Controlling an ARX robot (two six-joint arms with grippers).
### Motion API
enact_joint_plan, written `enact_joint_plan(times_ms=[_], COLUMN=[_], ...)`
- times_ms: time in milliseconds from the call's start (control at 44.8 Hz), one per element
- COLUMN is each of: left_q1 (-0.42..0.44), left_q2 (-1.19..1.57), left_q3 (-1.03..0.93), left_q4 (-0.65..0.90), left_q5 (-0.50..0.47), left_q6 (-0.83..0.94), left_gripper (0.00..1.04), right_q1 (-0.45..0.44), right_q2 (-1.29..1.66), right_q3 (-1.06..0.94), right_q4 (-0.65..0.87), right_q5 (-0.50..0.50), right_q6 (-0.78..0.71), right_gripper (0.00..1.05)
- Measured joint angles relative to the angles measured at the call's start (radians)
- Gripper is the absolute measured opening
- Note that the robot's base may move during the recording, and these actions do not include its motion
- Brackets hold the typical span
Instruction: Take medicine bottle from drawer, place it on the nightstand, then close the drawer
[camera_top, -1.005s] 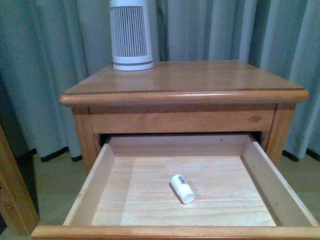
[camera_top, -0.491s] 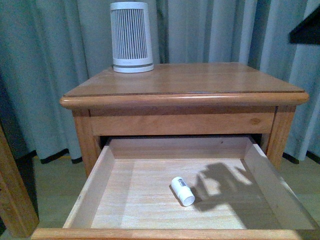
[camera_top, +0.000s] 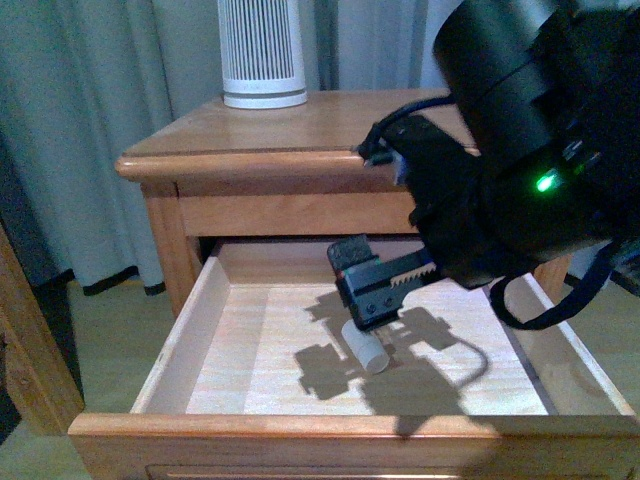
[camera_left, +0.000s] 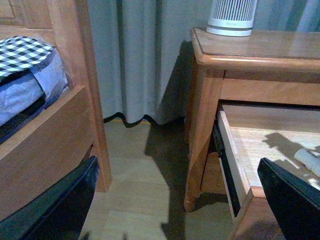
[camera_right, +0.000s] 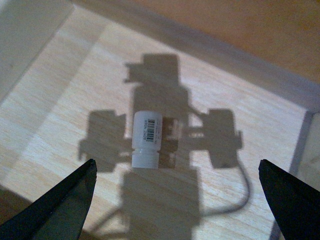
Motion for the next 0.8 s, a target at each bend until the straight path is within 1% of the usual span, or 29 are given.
enact_joint_plan(times_ms=[223,625,692,804], left_q1=[0.000,0.000,0.000,0.000], left_q2=[0.000,0.000,0.000,0.000], left_q3=[0.000,0.000,0.000,0.000], left_q4=[0.000,0.000,0.000,0.000], left_q5=[0.000,0.000,0.000,0.000], left_q6=[0.000,0.000,0.000,0.000], left_gripper=[0.98,0.98,0.98,0.98], right_q1=[0.026,0.032,0.030,0.030], right_q2=[0.215,0.399,0.416,0.425], right_q3=[0.085,0.281,0.303,0.311], right_q4=[0.035,0.006,-0.001,-0.013], right_q5=[0.014,-0.011,-0.013,-0.025], right_q6=[0.000,0.027,0.035,0.048], right_gripper=[0.98,0.98,0.88,0.68])
